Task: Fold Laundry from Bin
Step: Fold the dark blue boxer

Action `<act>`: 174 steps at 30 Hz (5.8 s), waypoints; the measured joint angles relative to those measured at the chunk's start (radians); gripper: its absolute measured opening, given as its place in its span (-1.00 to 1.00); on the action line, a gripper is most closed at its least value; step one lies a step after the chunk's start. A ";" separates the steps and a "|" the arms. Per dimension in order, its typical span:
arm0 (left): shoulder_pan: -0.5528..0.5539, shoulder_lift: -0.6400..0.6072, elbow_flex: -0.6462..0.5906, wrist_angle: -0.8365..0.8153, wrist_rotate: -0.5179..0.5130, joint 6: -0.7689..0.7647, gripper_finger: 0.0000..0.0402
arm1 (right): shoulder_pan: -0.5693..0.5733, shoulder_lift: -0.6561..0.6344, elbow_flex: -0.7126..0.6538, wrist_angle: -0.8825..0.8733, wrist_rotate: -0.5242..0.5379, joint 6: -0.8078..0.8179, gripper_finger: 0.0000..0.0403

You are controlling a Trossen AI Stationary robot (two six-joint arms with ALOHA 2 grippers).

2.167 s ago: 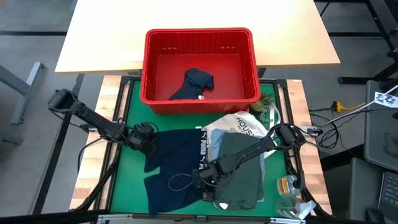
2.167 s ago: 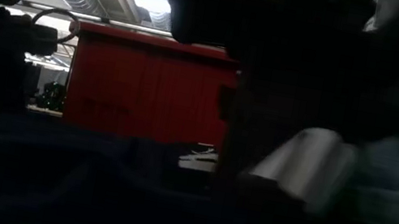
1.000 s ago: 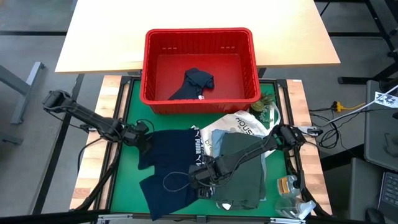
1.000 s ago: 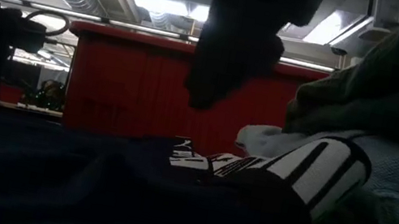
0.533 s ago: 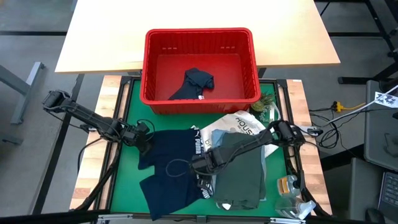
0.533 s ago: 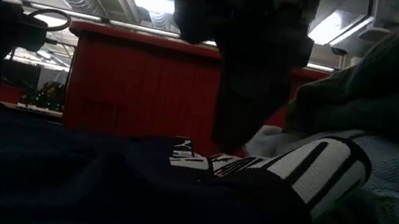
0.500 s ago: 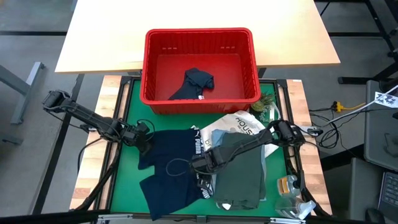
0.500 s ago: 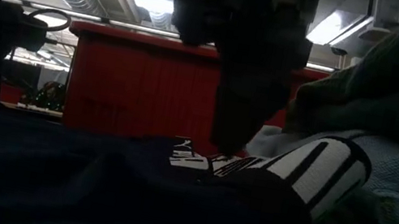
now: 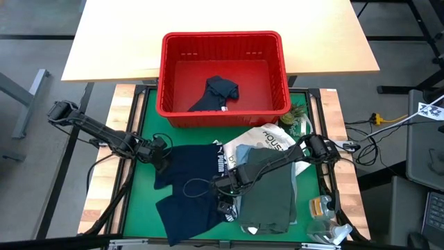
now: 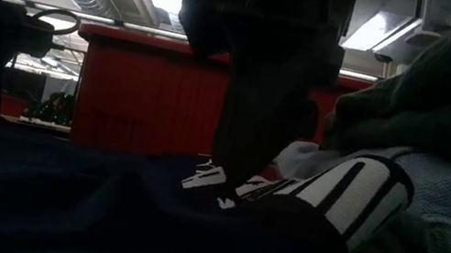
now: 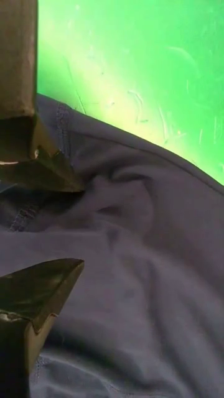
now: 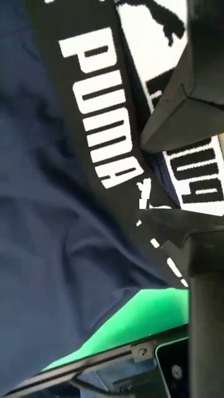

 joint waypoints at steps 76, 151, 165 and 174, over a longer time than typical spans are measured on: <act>-0.377 0.153 0.014 1.016 -0.216 0.318 -0.10 | 0.042 0.006 0.330 -0.377 0.061 -0.404 -0.18; -0.658 1.028 0.798 0.518 -0.035 -0.002 0.17 | 0.249 0.167 0.313 -0.331 0.308 -0.452 -0.18; -0.658 1.136 0.802 0.544 -0.019 -0.019 0.17 | 0.249 0.167 0.313 -0.328 0.308 -0.452 -0.18; -0.656 1.139 0.804 0.484 -0.006 -0.073 -0.12 | 0.249 0.167 0.313 -0.325 0.331 -0.452 -0.18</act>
